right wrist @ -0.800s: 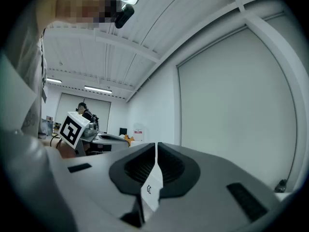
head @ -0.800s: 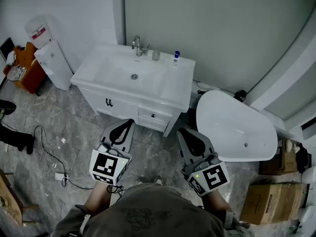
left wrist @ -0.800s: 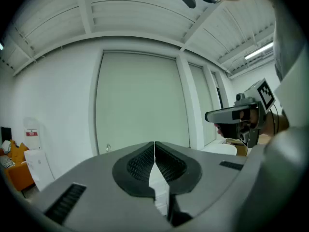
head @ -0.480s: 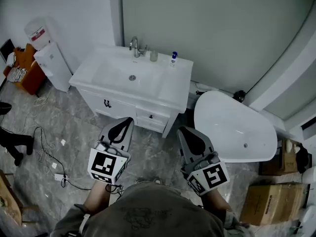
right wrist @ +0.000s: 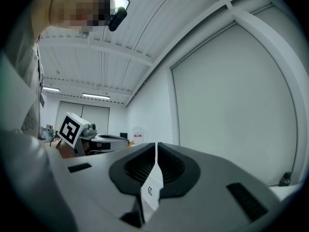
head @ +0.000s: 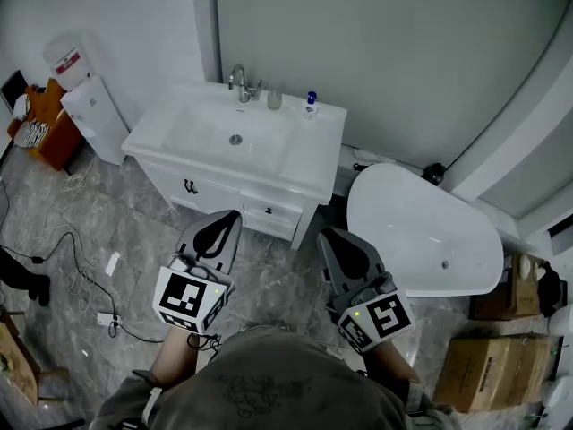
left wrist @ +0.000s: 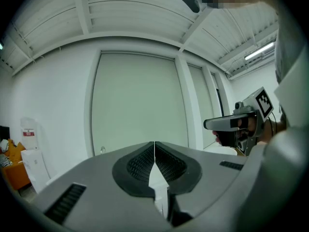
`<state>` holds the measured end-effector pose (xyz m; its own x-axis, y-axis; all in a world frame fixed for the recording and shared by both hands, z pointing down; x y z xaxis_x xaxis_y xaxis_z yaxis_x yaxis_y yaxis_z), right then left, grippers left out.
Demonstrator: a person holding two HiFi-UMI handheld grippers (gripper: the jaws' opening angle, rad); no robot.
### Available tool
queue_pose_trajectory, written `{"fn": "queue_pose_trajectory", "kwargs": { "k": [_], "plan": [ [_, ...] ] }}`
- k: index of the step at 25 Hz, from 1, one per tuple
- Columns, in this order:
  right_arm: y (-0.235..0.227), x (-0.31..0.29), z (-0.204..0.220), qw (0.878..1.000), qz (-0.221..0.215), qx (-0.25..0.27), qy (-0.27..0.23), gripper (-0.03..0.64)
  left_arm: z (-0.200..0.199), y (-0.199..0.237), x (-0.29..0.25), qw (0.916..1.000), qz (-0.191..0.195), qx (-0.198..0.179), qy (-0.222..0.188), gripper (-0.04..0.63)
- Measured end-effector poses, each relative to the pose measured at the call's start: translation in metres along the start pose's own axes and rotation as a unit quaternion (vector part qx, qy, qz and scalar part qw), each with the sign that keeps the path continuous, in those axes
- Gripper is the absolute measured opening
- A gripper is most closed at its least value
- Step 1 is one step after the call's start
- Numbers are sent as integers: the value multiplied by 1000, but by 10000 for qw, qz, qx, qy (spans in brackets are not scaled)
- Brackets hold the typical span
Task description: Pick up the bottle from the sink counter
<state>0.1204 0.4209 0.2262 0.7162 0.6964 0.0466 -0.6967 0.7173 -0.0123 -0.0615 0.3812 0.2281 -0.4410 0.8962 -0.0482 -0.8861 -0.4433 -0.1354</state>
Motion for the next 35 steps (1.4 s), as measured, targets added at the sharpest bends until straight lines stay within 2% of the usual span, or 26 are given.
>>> {"fn": "queue_pose_trajectory", "kwargs": {
  "k": [16,30,35],
  "plan": [
    [-40,22,22,9997,-211,13,106,35,14,-41,-21,9998,-116,1,155,20],
    [-65,-7,44,9993,-209,258,188,35,38,-24,-55,9998,-165,52,1,20],
    [-77,-28,43,9992,-175,296,209,35,33,-9,-72,9994,-204,-244,-121,20]
  ]
}}
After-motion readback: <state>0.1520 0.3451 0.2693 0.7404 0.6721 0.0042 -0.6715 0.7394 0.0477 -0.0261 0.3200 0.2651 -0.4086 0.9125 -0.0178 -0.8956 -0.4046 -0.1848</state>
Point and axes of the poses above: the fingertips, and each gripper's own axes: x backward along the fingers, y to its left, z out of its underside, the point moved 4 cm from there along x, backward along the fingers, and after that the axes turned 11 degrees about -z, right-handed, at the moved point
